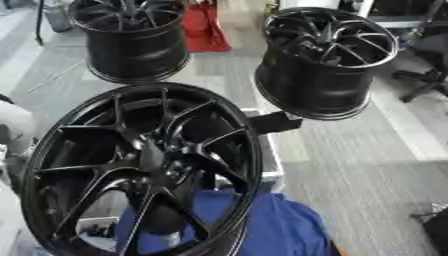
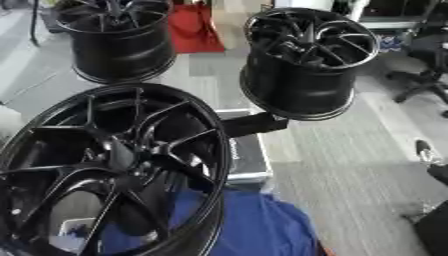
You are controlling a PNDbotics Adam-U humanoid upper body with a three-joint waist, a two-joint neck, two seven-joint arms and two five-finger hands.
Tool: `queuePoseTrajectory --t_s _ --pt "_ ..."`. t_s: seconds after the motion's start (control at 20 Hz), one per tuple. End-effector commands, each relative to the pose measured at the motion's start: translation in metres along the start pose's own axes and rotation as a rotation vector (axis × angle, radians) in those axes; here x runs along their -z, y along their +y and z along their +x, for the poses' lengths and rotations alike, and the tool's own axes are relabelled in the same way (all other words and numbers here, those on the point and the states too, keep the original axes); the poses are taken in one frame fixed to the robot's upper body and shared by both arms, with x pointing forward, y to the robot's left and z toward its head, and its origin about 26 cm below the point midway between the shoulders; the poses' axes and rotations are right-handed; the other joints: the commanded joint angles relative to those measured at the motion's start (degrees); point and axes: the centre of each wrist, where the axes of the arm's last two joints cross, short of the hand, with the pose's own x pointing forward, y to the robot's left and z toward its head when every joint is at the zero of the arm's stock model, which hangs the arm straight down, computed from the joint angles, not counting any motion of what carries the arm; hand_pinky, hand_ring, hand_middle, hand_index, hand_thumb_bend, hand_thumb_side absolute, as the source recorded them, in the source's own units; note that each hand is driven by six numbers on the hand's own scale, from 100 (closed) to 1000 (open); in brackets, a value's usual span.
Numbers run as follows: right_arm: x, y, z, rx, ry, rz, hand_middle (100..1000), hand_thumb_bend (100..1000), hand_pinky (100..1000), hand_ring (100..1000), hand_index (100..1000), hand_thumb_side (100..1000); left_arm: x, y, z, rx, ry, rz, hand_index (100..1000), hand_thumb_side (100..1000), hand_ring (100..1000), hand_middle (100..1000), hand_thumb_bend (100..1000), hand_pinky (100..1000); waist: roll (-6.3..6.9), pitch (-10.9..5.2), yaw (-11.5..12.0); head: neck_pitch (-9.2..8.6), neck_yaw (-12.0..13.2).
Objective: Pull the pin out of the wheel hub.
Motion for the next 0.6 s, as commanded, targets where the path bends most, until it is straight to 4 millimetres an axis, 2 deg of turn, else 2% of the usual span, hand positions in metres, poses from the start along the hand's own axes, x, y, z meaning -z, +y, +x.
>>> queuePoseTrajectory --t_s 0.05,0.1,0.2,0.35,0.6 --pt "0.005 -0.002 0.023 0.053 -0.089 -0.019 763 347 645 692 890 324 0.003 0.003 0.006 0.002 -0.029 0.011 826 539 642 689 351 588 0.07 -0.36 0.18 0.26 0.02" --pt "0.004 0.001 0.029 0.082 -0.106 -0.019 757 345 609 659 890 322 0.003 0.003 0.007 0.000 -0.032 0.014 825 539 643 690 351 588 0.12 -0.23 0.28 0.26 0.09" --pt "0.001 0.009 0.041 0.155 -0.151 0.003 753 340 604 652 890 323 0.004 0.002 0.007 -0.002 -0.034 0.013 826 541 643 691 350 588 0.19 0.07 0.41 0.26 0.15" --pt "-0.006 0.022 0.060 0.255 -0.219 0.060 751 332 659 683 888 322 0.005 0.000 0.008 -0.007 -0.039 0.009 825 540 645 692 351 588 0.19 0.47 0.83 0.26 0.34" --pt "-0.009 0.037 0.090 0.356 -0.320 0.156 746 321 671 690 886 325 0.007 -0.004 0.011 -0.016 -0.051 0.001 824 539 648 693 347 587 -0.01 1.48 1.56 0.26 0.44"
